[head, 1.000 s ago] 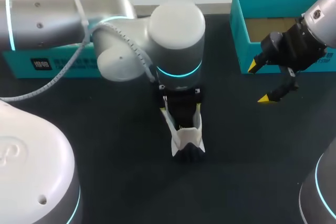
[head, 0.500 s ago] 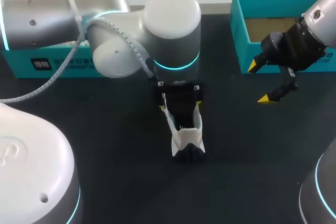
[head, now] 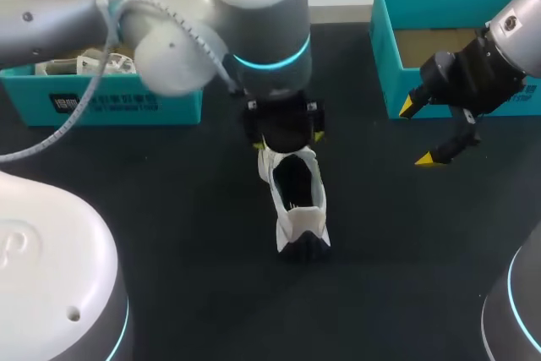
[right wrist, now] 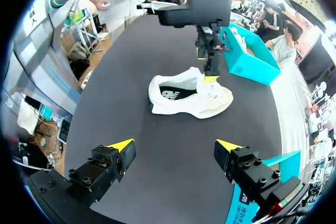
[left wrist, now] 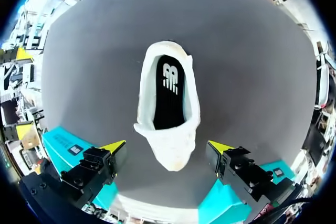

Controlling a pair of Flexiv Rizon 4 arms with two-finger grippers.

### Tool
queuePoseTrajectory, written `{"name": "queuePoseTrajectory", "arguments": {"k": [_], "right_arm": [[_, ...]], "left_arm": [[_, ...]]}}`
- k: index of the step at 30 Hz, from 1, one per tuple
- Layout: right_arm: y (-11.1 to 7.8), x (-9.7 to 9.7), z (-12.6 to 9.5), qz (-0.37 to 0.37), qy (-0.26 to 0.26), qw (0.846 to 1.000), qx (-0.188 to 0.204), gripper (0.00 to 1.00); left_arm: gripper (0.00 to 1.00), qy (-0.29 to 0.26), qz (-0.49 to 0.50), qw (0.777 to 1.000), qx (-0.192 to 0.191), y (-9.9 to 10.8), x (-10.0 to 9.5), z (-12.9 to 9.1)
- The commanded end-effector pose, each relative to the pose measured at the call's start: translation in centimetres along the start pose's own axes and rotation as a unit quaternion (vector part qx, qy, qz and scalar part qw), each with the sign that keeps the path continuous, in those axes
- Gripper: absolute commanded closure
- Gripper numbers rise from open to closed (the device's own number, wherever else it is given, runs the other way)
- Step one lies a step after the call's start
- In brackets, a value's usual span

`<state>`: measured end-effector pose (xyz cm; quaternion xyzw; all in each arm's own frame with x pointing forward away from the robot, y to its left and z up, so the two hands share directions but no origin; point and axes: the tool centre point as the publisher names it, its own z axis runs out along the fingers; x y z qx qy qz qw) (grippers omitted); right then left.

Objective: Take the shoe out of the shoebox, open the shoe tongue, remove and reinsert the insole, then place the shoe into the shoebox

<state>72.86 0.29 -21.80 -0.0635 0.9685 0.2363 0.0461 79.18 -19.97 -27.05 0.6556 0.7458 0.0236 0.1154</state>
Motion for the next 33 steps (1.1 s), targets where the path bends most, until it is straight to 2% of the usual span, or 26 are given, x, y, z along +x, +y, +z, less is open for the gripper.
{"name": "queuePoseTrajectory", "arguments": {"k": [1,2,3,4,6,9,10,15,25,33], "right_arm": [[0.0,0.0,0.1,0.0,0.0,1.0,0.002,0.0],[0.0,0.0,0.1,0.0,0.0,1.0,0.002,0.0],[0.0,0.0,0.1,0.0,0.0,1.0,0.002,0.0],[0.0,0.0,0.1,0.0,0.0,1.0,0.002,0.0],[0.0,0.0,0.1,0.0,0.0,1.0,0.002,0.0],[0.0,0.0,0.1,0.0,0.0,1.0,0.002,0.0],[0.0,0.0,0.1,0.0,0.0,1.0,0.002,0.0],[0.0,0.0,0.1,0.0,0.0,1.0,0.002,0.0],[0.0,0.0,0.1,0.0,0.0,1.0,0.002,0.0],[0.0,0.0,0.1,0.0,0.0,1.0,0.002,0.0]], "left_arm": [[0.2,0.013,0.0,1.0,0.002,1.2,-0.6,0.9],[0.27,0.016,0.001,1.0,0.003,1.3,-0.7,1.0],[0.43,0.019,-0.001,1.0,0.007,1.5,-0.8,1.4],[0.45,0.022,-0.001,1.0,0.014,1.6,-1.0,1.7],[0.39,0.029,0.002,0.999,0.018,1.7,-1.1,2.4],[0.45,0.036,0.008,0.999,0.023,1.7,-1.4,3.2],[0.5,0.034,0.012,0.999,0.026,1.6,-1.5,3.3],[0.53,0.037,0.025,0.998,0.034,1.2,-1.6,4.0],[0.51,0.048,0.044,0.996,0.064,0.6,0.2,4.3],[0.53,0.055,0.066,0.994,0.066,0.2,0.8,4.3]]}}
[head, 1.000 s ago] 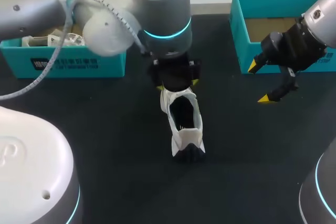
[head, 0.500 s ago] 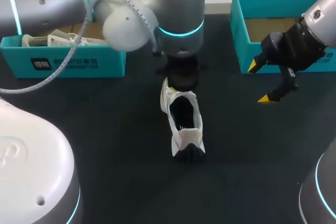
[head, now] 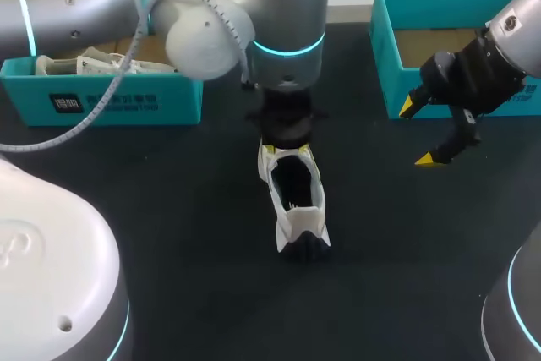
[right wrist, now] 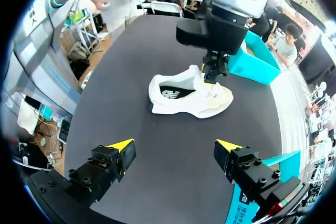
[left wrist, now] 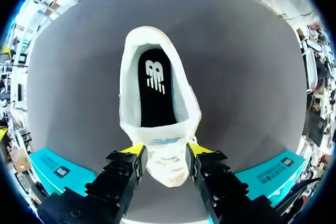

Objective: Take the shoe out of the shoebox, open the shoe tongue, remove and reinsert the insole, then place the shoe into the shoebox

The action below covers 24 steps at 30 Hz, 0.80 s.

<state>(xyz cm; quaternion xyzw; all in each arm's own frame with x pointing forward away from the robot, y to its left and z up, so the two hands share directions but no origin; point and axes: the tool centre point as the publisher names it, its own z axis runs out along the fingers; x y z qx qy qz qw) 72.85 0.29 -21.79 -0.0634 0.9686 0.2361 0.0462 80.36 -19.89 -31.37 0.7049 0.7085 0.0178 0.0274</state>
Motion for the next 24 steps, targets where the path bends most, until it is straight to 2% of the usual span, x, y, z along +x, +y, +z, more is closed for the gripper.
{"name": "queuePoseTrajectory", "arguments": {"k": [1,7,16,24], "right_arm": [[0.0,0.0,0.1,0.0,0.0,1.0,0.001,0.0],[0.0,0.0,0.1,0.0,0.0,1.0,0.001,0.0],[0.0,0.0,0.1,0.0,0.0,1.0,0.001,0.0],[0.0,0.0,0.1,0.0,0.0,1.0,0.001,0.0]], "left_arm": [[0.53,-0.002,0.005,1.0,-0.001,-0.4,0.2,-0.2],[0.52,-0.007,0.016,1.0,-0.001,-1.2,-0.2,-0.1],[0.51,-0.008,0.017,1.0,0.006,-2.6,-0.8,1.1],[0.51,-0.03,0.002,1.0,-0.002,-2.2,-1.1,-0.9]]}}
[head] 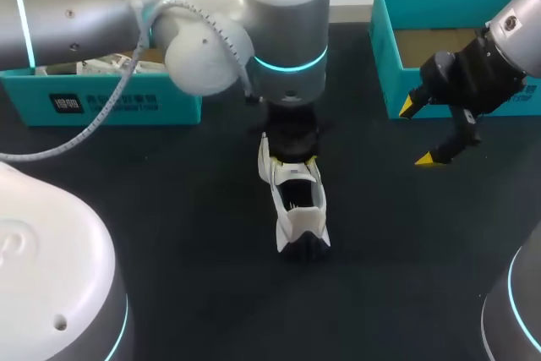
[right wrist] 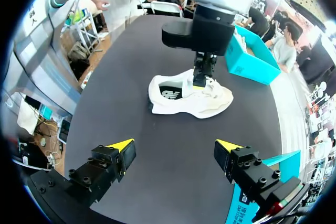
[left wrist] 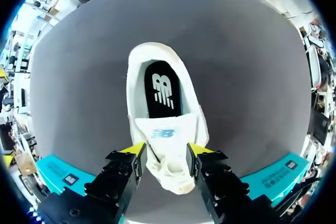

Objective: Take the shoe out of the shoebox, open the shoe tongue, remove and reinsert the insole, then place the shoe into the shoebox

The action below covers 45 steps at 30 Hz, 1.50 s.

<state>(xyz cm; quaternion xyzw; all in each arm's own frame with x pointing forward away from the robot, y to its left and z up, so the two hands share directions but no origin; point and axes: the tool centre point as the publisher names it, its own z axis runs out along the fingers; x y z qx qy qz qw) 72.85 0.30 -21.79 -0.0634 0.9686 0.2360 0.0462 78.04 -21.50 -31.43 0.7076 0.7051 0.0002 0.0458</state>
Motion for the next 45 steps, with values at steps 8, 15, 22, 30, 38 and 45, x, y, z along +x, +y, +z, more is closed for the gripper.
{"name": "queuePoseTrajectory", "arguments": {"k": [8,15,22,30,38,45], "right_arm": [[0.0,0.0,0.1,0.0,0.0,1.0,0.001,0.0],[0.0,0.0,0.1,0.0,0.0,1.0,0.001,0.0],[0.0,0.0,0.1,0.0,0.0,1.0,0.001,0.0],[0.0,0.0,0.1,0.0,0.0,1.0,0.001,0.0],[0.0,0.0,0.1,0.0,0.0,1.0,0.001,0.0],[0.0,0.0,0.1,0.0,0.0,1.0,0.001,0.0]], "left_arm": [[0.51,0.003,-0.001,1.0,0.002,-1.3,0.0,0.7],[0.52,0.001,-0.021,1.0,0.021,-2.2,0.1,2.4],[0.49,-0.011,-0.097,0.995,0.017,-1.6,1.2,-0.9],[0.0,-0.026,-0.252,0.967,-0.016,-0.9,3.3,-3.5],[0.0,-0.026,-0.252,0.967,-0.016,-0.9,3.3,-3.5],[0.0,-0.044,-0.376,0.926,-0.012,-1.6,3.0,-3.5]]}}
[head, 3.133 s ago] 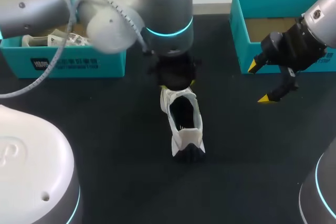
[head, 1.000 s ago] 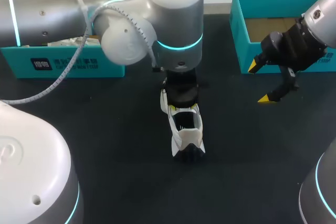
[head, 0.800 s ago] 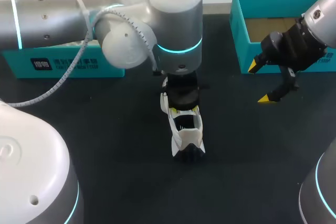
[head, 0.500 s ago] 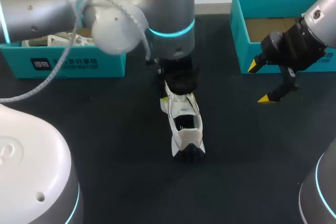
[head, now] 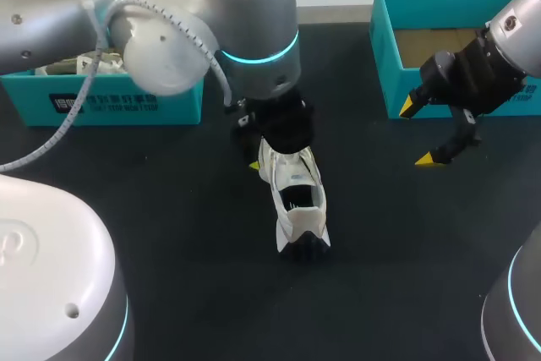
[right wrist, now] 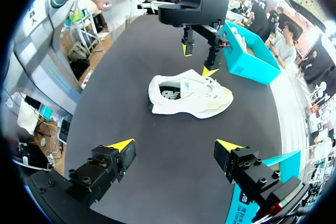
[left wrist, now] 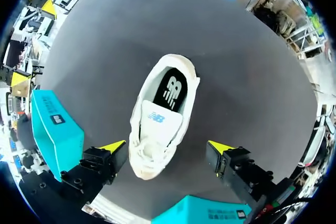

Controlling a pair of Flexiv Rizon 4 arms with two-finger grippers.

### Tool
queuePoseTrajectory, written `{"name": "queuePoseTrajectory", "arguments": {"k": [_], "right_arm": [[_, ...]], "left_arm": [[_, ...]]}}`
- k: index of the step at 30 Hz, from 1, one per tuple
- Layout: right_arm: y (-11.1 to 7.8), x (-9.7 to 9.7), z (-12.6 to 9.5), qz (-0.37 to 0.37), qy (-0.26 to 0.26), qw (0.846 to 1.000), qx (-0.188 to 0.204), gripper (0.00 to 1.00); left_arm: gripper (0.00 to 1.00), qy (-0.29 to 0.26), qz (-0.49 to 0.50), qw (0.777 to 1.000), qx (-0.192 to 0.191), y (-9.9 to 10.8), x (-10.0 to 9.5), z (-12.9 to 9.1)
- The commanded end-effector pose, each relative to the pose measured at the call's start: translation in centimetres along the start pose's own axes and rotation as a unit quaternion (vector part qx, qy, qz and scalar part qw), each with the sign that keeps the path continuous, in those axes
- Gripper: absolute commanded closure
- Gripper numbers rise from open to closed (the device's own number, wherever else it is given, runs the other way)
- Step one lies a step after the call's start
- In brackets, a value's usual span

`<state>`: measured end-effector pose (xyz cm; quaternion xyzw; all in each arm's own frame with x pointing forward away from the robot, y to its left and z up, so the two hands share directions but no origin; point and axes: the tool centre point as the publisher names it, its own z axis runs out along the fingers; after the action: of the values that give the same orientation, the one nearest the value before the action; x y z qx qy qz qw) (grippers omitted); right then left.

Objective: Take the shoe out of the shoebox, open the shoe tongue, remove and reinsert the insole, then place the shoe into the shoebox

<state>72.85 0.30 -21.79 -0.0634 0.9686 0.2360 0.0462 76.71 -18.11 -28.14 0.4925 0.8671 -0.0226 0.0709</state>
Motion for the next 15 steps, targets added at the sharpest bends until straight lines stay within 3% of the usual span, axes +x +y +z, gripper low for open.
{"name": "queuePoseTrajectory", "arguments": {"k": [1,4,6,8,9,15], "right_arm": [[0.0,0.0,0.1,0.0,0.0,1.0,0.001,0.0],[0.0,0.0,0.1,0.0,0.0,1.0,0.001,0.0],[0.0,0.0,0.1,0.0,0.0,1.0,0.001,0.0],[0.0,0.0,0.1,0.0,0.0,1.0,0.001,0.0],[0.0,0.0,0.1,0.0,0.0,1.0,0.001,0.0],[0.0,0.0,0.1,0.0,0.0,1.0,0.001,0.0]], "left_arm": [[0.0,-0.019,-0.184,0.983,0.001,-0.8,0.4,-0.1],[0.0,0.004,-0.331,0.943,0.038,-1.3,1.5,-0.5],[0.0,-0.017,-0.369,0.929,0.001,-1.7,2.1,-0.5],[0.0,-0.022,-0.411,0.911,0.012,-2.3,2.7,-0.7],[0.0,-0.034,-0.441,0.897,-0.004,-2.6,3.0,-0.8],[0.0,-0.034,-0.489,0.871,0.022,-4.5,3.1,-0.7]]}}
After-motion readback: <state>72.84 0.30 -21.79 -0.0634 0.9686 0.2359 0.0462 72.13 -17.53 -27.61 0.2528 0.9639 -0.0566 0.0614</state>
